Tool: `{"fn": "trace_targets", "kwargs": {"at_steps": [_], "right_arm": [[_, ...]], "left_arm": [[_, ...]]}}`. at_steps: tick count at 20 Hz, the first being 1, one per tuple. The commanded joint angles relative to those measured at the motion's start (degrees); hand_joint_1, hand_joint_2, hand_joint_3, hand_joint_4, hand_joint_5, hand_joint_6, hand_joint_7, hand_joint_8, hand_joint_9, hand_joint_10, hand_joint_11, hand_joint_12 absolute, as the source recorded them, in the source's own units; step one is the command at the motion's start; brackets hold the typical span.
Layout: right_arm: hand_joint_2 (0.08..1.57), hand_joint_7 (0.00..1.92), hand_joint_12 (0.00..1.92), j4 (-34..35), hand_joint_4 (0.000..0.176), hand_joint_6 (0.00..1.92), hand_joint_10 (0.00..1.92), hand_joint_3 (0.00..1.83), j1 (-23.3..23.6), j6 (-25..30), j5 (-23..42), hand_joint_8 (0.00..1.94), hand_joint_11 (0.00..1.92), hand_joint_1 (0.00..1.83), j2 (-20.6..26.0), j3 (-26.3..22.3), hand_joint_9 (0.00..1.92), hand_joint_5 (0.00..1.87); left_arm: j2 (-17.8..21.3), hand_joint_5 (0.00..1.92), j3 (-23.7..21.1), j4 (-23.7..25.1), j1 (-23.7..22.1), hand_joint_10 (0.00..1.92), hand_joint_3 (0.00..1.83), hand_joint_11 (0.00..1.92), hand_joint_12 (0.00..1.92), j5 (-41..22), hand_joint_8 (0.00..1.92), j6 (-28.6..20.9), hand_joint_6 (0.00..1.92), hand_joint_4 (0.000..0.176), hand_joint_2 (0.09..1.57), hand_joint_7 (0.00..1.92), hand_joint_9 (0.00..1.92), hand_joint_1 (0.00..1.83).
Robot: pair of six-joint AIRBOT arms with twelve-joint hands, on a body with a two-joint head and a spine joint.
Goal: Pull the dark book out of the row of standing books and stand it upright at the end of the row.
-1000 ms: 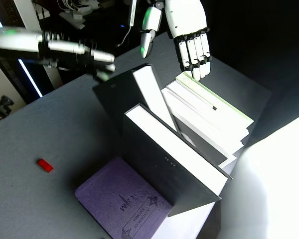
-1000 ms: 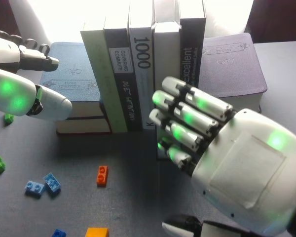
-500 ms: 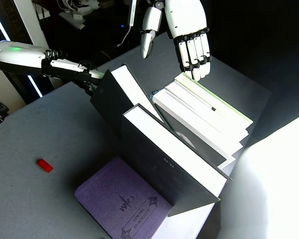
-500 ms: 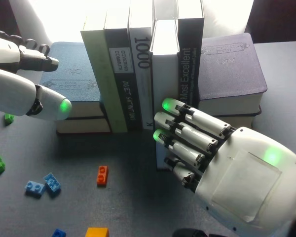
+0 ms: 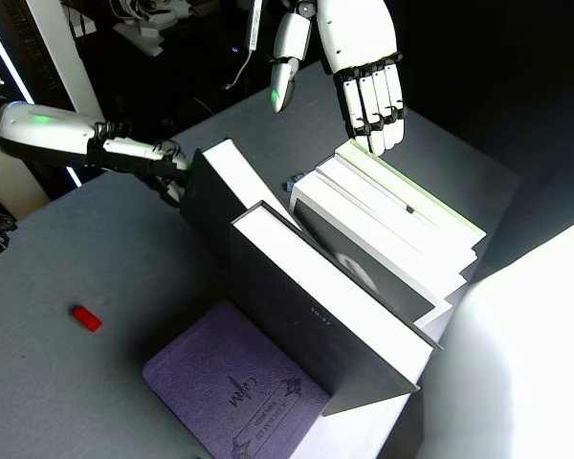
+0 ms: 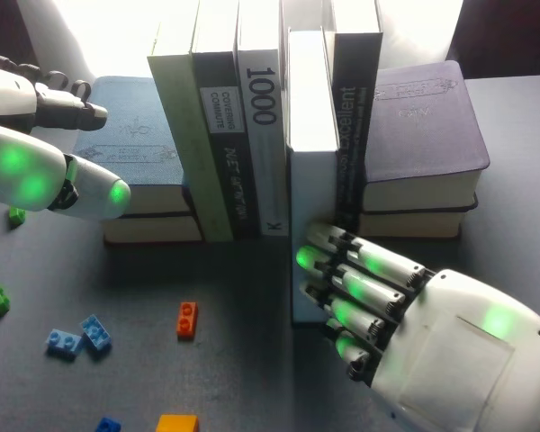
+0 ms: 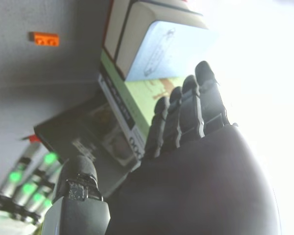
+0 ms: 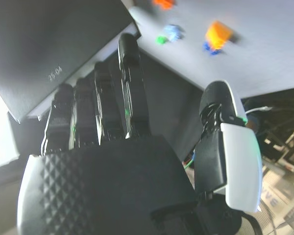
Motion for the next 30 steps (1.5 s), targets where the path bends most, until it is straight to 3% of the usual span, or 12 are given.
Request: {"fn": "trace_targets", "kwargs": {"at_steps": [1, 11, 15, 17, 19, 26, 30], "right_arm": [[1.12, 0.30, 0.01, -1.80, 0.000, 0.01, 0.02, 0.00, 0.05, 0.00, 6.46, 0.03, 0.01, 0.00, 1.22, -0.67, 0.06, 0.70], [1.12, 0.27, 0.00, -1.09, 0.000, 0.00, 0.00, 0.00, -1.45, -0.26, 7.00, 0.01, 0.00, 0.00, 4.72, -9.11, 0.05, 0.68], [1.12, 0.27, 0.00, 3.79, 0.000, 0.00, 0.01, 0.00, 0.28, -3.22, 9.40, 0.01, 0.00, 0.00, 6.07, -12.00, 0.06, 0.68], [1.13, 0.27, 0.00, 7.28, 0.000, 0.00, 0.01, 0.00, 2.06, -3.44, 10.05, 0.00, 0.00, 0.00, 7.35, -13.32, 0.07, 0.68], [1.12, 0.20, 0.00, 10.62, 0.000, 0.00, 0.00, 0.00, 5.12, -2.32, 10.44, 0.00, 0.00, 0.00, 9.21, -14.27, 0.05, 0.68], [1.13, 0.24, 0.01, 10.79, 0.000, 0.00, 0.01, 0.00, 12.73, 2.91, 10.72, 0.01, 0.01, 0.00, 16.41, -16.15, 0.08, 0.67], [1.14, 0.24, 0.00, 10.80, 0.000, 0.00, 0.00, 0.00, 14.93, 5.87, 7.72, 0.01, 0.00, 0.00, 20.72, -16.69, 0.06, 0.64]], "left_arm": [[0.54, 0.00, 0.13, 1.69, -0.82, 0.00, 0.00, 0.00, 0.11, -4.10, 0.00, -0.13, 0.00, 0.000, 1.15, 0.00, 0.00, 0.00], [0.53, 0.01, 0.12, 1.68, -0.85, 0.00, 0.00, 0.00, 0.10, -4.11, 0.00, -0.13, 0.00, 0.000, 1.16, 0.00, 0.00, 0.00], [0.53, 0.01, 0.13, 1.68, -0.85, 0.00, 0.00, 0.00, 0.09, -4.11, 0.00, -0.13, 0.00, 0.000, 1.16, 0.00, 0.00, 0.00], [0.53, 0.02, 0.13, 1.68, -0.85, 0.00, 0.00, 0.00, 0.08, -4.11, 0.00, -0.13, 0.00, 0.000, 1.16, 0.00, 0.00, 0.00], [0.53, 0.03, 0.13, 1.68, -0.85, 0.00, 0.00, 0.00, 0.26, -4.11, 0.00, -0.13, 0.00, 0.000, 1.16, 0.02, 0.01, 0.00], [0.53, 0.02, 0.17, 1.68, -0.85, 0.00, 0.00, 0.00, 0.26, -4.26, 0.00, -0.12, 0.00, 0.000, 1.15, 0.02, 0.01, 0.00], [0.52, 0.02, 0.13, 1.66, -0.85, 0.00, 0.00, 0.00, 0.29, -4.26, 0.00, -0.12, 0.00, 0.000, 1.13, 0.02, 0.01, 0.00]]}}
